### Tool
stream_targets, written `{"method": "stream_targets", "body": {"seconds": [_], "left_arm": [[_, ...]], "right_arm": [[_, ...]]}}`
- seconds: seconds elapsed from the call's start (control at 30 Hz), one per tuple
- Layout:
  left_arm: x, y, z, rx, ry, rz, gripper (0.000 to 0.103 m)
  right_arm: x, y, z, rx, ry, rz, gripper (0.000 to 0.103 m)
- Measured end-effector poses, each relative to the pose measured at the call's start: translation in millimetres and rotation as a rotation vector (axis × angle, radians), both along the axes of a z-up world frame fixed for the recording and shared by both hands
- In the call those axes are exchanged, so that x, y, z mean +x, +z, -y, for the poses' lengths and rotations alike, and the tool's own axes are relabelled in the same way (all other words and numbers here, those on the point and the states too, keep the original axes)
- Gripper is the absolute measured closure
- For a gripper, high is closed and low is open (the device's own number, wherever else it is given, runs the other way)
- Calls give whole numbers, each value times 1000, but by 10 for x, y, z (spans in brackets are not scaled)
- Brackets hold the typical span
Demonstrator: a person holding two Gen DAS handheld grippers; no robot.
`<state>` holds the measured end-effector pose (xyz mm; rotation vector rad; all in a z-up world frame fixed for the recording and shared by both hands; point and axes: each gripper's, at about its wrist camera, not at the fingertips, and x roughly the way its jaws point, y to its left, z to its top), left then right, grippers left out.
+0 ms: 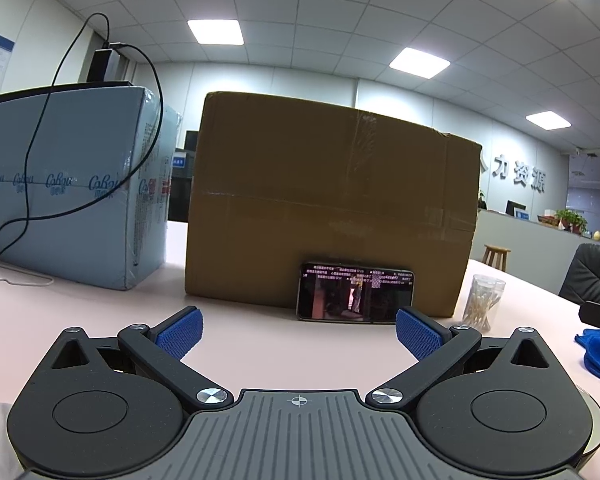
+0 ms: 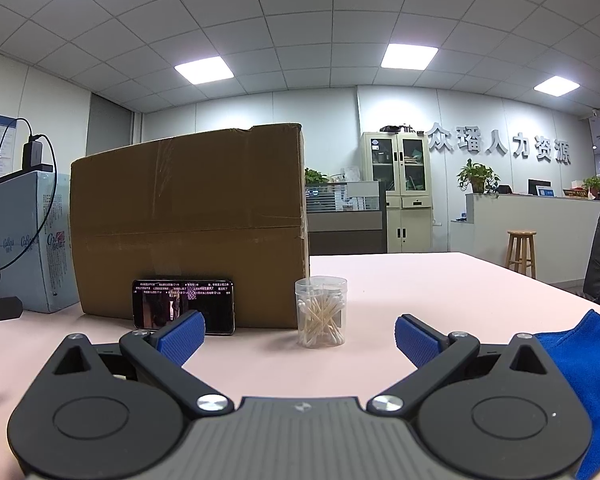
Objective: Clean bowl
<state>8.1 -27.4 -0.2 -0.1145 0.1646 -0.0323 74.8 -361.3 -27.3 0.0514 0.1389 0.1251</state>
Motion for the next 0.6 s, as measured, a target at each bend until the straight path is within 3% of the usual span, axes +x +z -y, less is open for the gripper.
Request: {"method": "stream_targets", "body": {"seconds": [0.6], "left_arm": [[-9, 7, 10, 6, -3, 5, 0]], "right_arm": [[-113, 26, 12, 0, 1, -1, 0]]}}
